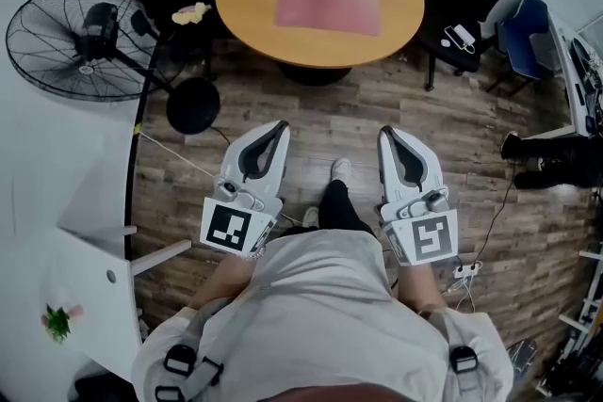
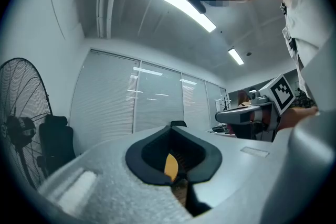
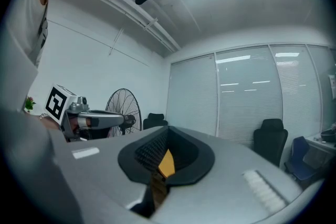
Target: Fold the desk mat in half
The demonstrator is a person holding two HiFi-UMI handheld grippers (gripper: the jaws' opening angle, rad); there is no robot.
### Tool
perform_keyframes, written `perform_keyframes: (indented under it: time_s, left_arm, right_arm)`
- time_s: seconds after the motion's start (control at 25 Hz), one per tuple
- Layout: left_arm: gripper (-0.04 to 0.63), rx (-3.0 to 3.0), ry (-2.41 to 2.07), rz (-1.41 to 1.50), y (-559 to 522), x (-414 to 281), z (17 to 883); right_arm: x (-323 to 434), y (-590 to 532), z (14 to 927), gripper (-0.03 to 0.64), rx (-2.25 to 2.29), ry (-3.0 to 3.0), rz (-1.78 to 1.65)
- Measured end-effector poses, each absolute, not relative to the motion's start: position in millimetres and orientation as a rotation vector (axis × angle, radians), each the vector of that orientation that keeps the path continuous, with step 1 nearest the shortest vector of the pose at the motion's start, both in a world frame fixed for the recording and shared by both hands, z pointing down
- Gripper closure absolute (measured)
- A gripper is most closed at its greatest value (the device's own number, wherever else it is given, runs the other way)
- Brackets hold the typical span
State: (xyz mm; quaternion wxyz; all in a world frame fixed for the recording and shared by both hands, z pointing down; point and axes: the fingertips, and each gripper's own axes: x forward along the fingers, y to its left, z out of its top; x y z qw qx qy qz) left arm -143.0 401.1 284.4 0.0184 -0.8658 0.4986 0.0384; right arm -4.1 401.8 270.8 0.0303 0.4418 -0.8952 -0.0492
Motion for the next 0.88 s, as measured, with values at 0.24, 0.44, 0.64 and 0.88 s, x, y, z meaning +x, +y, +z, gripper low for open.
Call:
perform_keyframes:
  time_s: [0.24, 0.44, 0.64, 0.88]
  left_arm:
    - [0.592, -2.683, 1.576, 0.108, 364, -134, 293]
    - [0.592, -2.669, 1.589, 0.102, 323, -121, 293]
    - [0.592, -2.669, 1.596, 0.083, 279, -107, 295]
    - [0.592, -2.667, 1.62, 0.058, 222, -88, 297]
  right_arm:
    - [9, 360, 283, 0.612, 1.402, -2.755, -0.116]
    - [22, 320, 286, 0.612, 1.396, -2.75, -0.128]
    - [38, 278, 288, 0.612, 1.399, -2.746, -0.13]
    - [64, 223, 288, 0.612, 1.405, -2.742, -0.081]
